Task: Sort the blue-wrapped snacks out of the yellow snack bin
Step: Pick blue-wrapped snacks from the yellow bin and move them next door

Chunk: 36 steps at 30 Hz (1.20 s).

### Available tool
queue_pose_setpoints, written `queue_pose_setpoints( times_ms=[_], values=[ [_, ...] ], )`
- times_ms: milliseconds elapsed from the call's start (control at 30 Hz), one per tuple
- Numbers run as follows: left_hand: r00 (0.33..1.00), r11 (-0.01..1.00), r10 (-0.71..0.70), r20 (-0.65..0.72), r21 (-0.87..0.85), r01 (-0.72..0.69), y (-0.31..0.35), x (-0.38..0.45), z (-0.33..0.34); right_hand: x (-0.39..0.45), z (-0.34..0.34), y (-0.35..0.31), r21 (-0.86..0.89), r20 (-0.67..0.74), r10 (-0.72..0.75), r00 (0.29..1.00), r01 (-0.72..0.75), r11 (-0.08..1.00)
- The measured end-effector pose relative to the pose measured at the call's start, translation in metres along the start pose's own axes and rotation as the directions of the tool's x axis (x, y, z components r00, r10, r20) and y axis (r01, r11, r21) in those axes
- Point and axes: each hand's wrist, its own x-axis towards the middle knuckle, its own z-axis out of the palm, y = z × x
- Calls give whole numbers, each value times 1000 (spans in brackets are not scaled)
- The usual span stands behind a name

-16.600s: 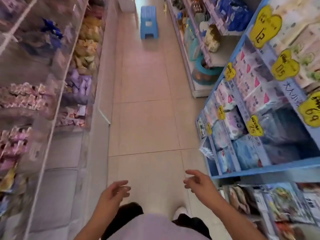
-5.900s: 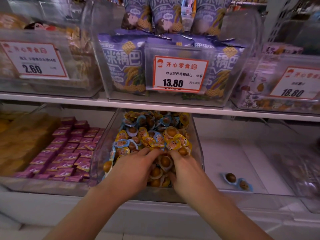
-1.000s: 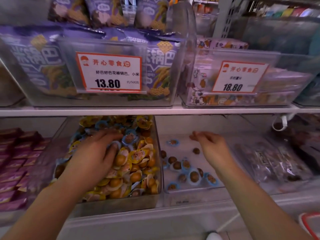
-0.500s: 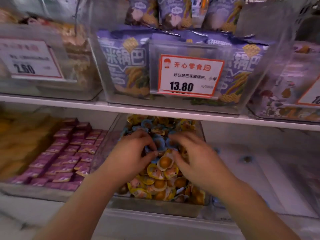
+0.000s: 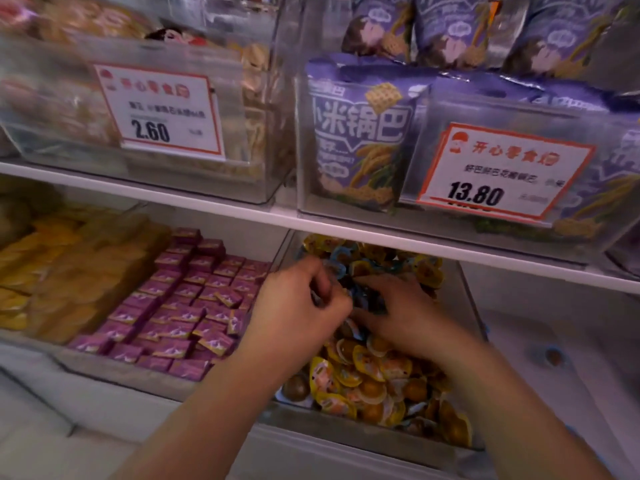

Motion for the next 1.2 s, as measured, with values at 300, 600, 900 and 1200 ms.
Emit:
queue_pose_setpoints(
  times_ms=[300,600,900,1200],
  values=[
    [934,841,206,291,436,-321,-2,-6,12,-6,-6,-7,254,-130,-56,990,88,963],
    [954,912,117,275,351,-213,-7,-5,19,-23,-25,-1,680,-310,370,876,-68,730],
    [986,971,168,-8,-169,-166,48,-11,31,-99,-49,-11,983,107,245,964,-66,-171],
    [875,890,452,176,-153,-429,100,-41,81,-152,-70,18,904,178,79,981,-131,-408]
  ],
)
